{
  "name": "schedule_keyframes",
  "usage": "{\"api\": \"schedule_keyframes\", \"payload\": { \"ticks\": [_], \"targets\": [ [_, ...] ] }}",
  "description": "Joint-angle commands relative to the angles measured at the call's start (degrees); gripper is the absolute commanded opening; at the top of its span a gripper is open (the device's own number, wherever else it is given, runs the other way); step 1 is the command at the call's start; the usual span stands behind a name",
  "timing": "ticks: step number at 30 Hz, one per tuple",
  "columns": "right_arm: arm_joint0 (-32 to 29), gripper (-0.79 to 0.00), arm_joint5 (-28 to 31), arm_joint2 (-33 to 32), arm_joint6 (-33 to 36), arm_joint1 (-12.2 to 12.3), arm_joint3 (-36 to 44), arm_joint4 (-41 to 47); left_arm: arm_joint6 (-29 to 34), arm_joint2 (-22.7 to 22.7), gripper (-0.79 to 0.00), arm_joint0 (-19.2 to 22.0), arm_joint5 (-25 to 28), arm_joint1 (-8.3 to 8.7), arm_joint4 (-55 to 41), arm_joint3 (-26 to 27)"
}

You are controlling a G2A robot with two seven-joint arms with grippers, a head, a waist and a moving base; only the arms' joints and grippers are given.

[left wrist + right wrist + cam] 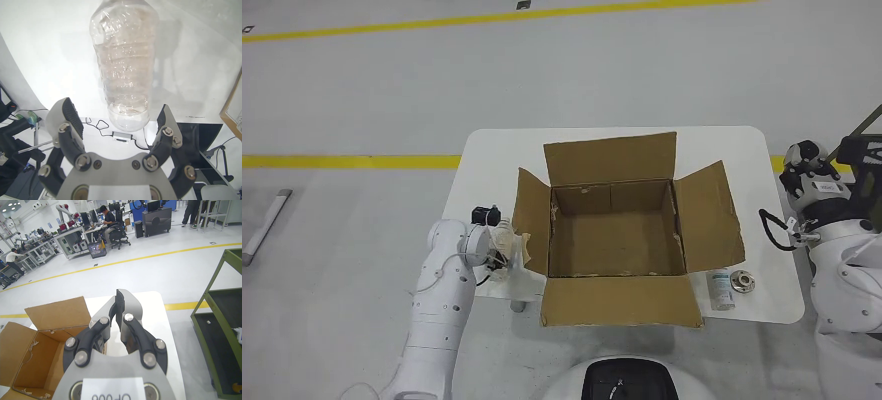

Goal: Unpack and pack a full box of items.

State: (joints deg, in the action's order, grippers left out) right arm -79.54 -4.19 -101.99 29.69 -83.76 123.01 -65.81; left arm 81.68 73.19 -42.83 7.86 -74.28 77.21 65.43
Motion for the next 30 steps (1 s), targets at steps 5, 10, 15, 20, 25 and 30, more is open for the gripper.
{"api": "schedule_keyframes", "payload": {
  "ticks": [5, 10, 15, 20, 25, 30],
  "targets": [
    [0.00, -0.785, 0.00, 0.00, 0.00, 0.00, 0.00, 0.00, 0.19, -1.12, 0.000, 1.88, -0.44, -0.40, -2.09, -4.76],
    [0.00, -0.785, 0.00, 0.00, 0.00, 0.00, 0.00, 0.00, -0.15, -1.51, 0.000, 3.49, -0.09, -0.59, -4.03, -7.97],
    [0.00, -0.785, 0.00, 0.00, 0.00, 0.00, 0.00, 0.00, -0.69, -2.31, 0.000, 4.37, -0.02, -0.73, -4.59, -9.89],
    [0.00, -0.785, 0.00, 0.00, 0.00, 0.00, 0.00, 0.00, -1.45, -3.20, -0.031, 5.11, 0.07, -0.88, -4.97, -11.65],
    [0.00, -0.785, 0.00, 0.00, 0.00, 0.00, 0.00, 0.00, -2.09, -4.01, -0.486, 5.87, 0.03, -1.01, -5.05, -13.22],
    [0.00, -0.785, 0.00, 0.00, 0.00, 0.00, 0.00, 0.00, -2.94, -4.37, -0.785, 6.22, 0.18, -1.01, -5.31, -14.32]
  ]
}}
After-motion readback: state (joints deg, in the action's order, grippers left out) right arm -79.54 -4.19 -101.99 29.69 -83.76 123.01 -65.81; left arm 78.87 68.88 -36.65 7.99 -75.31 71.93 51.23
